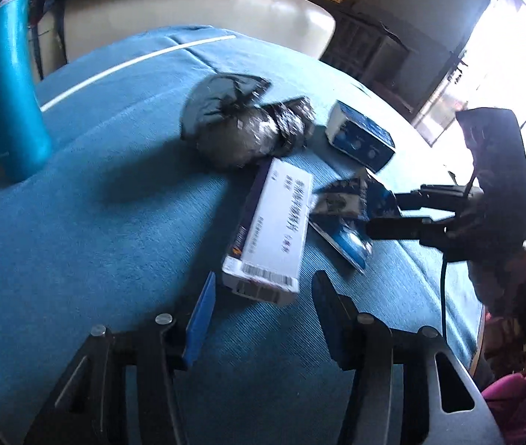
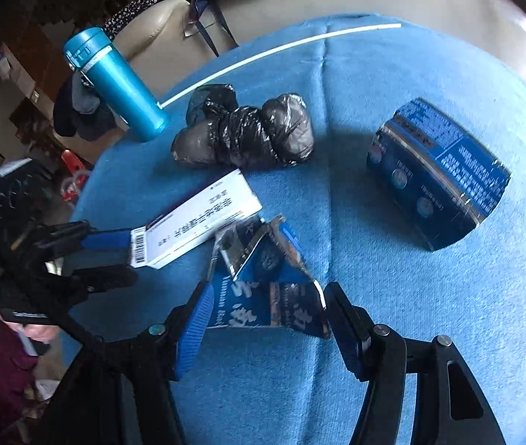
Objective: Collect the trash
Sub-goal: 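Grasp the white medicine box with left tool while right tool grasps blue wrapper, then carry the white box and blue wrapper over the red basket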
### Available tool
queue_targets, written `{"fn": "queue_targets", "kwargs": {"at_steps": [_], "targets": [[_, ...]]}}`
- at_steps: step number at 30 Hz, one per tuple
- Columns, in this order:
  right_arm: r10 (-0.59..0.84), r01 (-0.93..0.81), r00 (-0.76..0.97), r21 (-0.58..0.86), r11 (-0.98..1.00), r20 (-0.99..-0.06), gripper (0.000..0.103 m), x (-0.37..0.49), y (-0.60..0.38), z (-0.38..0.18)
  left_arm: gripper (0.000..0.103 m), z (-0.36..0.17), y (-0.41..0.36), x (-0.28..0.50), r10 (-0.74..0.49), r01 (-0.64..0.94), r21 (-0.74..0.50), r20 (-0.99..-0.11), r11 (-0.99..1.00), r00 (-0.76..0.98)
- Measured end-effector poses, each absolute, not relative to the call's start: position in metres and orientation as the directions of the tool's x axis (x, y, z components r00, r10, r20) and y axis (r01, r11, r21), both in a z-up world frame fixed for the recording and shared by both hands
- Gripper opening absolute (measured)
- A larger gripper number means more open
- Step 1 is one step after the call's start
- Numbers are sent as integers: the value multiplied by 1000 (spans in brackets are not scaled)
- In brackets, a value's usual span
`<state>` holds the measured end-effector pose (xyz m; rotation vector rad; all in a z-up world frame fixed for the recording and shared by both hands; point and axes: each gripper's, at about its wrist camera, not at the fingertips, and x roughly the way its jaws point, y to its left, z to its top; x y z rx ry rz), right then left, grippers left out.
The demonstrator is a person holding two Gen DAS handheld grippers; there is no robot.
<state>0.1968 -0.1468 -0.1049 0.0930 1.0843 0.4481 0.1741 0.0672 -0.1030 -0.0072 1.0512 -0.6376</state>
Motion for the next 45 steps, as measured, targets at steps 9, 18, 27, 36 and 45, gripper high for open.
{"fn": "queue_targets", "kwargs": {"at_steps": [9,18,27,36,45], "targets": [[427,-327,462,299,897,-777,29,195,-145,-101,58,-97,60,178,-471,496,-275,-818,823,329],[450,-204,523,406,891,-724,29,154,-204,-90,65,-102,24,195,-408,481,-220,-851,849,331],[459,-150,588,468,871,-666,29,107,-238,-72,55,-115,2,207,-274,424,-92,-878,901,393],[437,-140,654,469,872,-617,29,67,-254,-52,50,-79,-5,164,-246,358,-62,-832,932,498],[390,-135,719,434,891,-576,29,18,-273,-28,50,-24,-34,80,-284,368,-60,-755,928,591]]}}
